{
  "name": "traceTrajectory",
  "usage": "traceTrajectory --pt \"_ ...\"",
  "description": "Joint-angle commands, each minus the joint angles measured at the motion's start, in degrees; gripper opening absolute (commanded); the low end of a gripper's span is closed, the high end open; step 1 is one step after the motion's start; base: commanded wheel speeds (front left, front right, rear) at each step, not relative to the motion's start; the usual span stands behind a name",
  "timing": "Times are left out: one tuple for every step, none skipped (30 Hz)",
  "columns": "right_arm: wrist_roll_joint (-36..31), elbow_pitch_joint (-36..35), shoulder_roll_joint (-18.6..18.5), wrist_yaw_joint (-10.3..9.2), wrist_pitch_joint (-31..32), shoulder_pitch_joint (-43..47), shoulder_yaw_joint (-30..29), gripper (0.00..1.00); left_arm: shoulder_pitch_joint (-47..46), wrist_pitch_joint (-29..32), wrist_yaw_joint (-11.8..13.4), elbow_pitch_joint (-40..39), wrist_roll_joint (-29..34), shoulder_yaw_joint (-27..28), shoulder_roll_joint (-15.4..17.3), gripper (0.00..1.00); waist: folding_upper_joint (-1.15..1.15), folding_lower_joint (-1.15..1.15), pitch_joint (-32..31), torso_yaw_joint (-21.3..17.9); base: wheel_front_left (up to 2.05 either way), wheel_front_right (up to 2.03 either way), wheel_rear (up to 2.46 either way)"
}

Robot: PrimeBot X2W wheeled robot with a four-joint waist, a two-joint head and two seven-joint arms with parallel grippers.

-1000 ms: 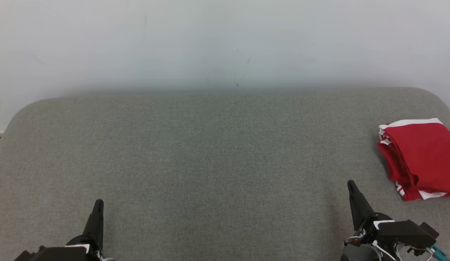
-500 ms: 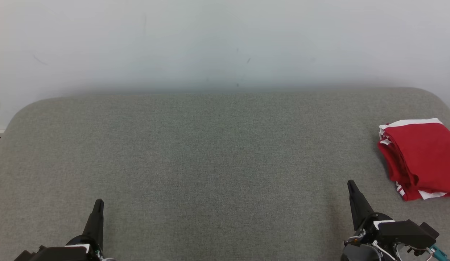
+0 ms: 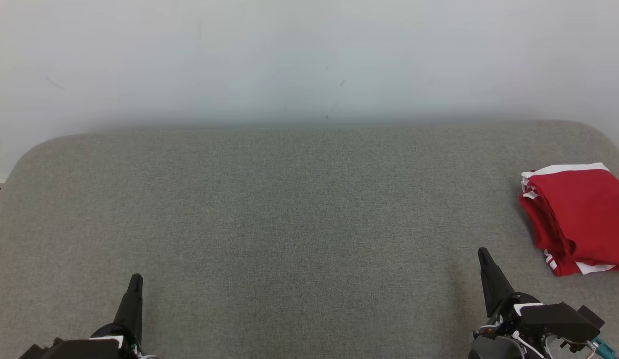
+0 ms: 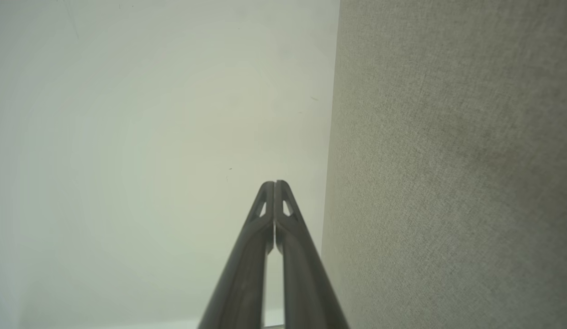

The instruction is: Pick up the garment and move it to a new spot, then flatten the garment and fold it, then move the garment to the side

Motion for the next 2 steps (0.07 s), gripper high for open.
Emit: traceTrajectory --pt "0.09 -0.13 0.17 -0.12 0.14 -0.25 0.02 0.00 -0.44 0.00 -0.09 0.06 -0.26 0.16 0.09 0.00 0.00 0.00 0.00 0.00 0.00 0.00 0.00" --pt "0.09 -0.13 0.17 -0.12 0.14 -0.25 0.02 0.00 -0.44 0.00 -0.09 0.06 -0.26 0.16 0.09 0.00 0.00 0.00 0.00 0.00 0.00 0.00 0.00"
